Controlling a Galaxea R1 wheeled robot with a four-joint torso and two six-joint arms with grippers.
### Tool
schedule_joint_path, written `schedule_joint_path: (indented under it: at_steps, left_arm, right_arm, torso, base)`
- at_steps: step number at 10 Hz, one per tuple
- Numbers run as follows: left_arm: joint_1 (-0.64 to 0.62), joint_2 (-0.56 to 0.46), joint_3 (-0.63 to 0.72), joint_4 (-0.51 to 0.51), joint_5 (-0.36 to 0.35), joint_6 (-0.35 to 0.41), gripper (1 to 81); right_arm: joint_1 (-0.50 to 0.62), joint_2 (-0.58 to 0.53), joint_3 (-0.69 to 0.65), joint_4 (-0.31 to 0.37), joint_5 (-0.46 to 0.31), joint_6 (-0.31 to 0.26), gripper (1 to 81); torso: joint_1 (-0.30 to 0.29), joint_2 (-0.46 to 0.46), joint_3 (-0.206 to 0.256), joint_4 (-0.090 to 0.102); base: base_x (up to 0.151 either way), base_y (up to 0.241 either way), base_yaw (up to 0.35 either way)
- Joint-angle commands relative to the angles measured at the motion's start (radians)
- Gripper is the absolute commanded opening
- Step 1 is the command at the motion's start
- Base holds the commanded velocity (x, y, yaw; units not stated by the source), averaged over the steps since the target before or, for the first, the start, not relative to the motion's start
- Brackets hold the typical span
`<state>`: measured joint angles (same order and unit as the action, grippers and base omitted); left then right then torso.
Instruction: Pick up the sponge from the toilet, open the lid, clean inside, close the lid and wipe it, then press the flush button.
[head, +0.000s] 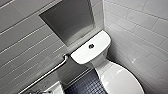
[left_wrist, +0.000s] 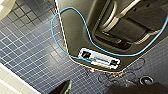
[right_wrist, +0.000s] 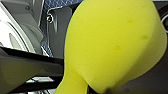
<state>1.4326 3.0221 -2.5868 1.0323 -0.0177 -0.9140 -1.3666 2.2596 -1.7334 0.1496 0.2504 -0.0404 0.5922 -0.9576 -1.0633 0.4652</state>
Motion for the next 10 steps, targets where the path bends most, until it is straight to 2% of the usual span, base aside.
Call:
schedule_joint_path:
  at_steps: [1,3,4,5,6,7,8,9,10]
  left_arm:
    - [0.036,-0.014,-0.033,0.005,0.071,0.003,81.1]
    - [0.036,-0.008,-0.036,0.006,0.071,0.003,81.1]
    - [0.036,-0.005,-0.036,0.008,0.071,0.003,81.1]
    - [0.036,0.0,-0.036,0.008,0.071,0.004,81.1]
    - [0.036,0.005,-0.036,0.009,0.071,0.004,81.1]
    - [0.036,0.006,-0.038,0.009,0.071,0.004,81.1]
    - [0.036,0.006,-0.038,0.009,0.071,0.006,81.1]
    - [0.036,0.006,-0.038,0.009,0.071,0.006,81.1]
    - [0.036,0.005,-0.038,0.009,0.071,0.004,81.1]
  right_arm:
    - [0.157,-0.114,0.138,0.128,-0.028,-0.004,1.0]
    - [0.161,-0.124,0.123,0.137,-0.022,-0.001,1.0]
    - [0.163,-0.131,0.112,0.157,-0.02,-0.001,1.0]
    - [0.165,-0.145,0.114,0.169,-0.011,-0.001,1.0]
    - [0.178,-0.157,0.118,0.173,-0.01,0.005,1.0]
    - [0.206,-0.171,0.132,0.171,-0.01,0.022,1.0]
    - [0.261,-0.197,0.173,0.172,-0.014,0.027,1.0]
    - [0.319,-0.222,0.227,0.169,-0.026,0.027,1.0]
    - [0.342,-0.239,0.276,0.168,-0.037,0.025,1.0]
  torso:
    - [0.0,0.0,0.0,0.0]
    - [0.0,0.0,0.0,0.0]
    - [0.0,0.0,0.0,0.038]
    - [0.0,0.0,0.0,0.094]
    - [0.0,0.0,0.0,0.086]
    - [0.0,0.0,0.0,0.037]
    - [0.0,0.0,0.0,0.063]
    - [0.0,0.0,0.0,0.079]
    - [0.0,0.0,0.0,0.082]
  base:
    - [0.0,0.0,0.0]
    - [0.0,0.0,0.0]
    - [0.0,0.0,0.0]
    - [0.0,0.0,0.0]
    - [0.0,0.0,0.0]
    - [0.0,0.0,0.0]
    - [0.0,0.0,0.0]
    - [0.0,0.0,0.0]
    - [0.0,0.0,0.0]
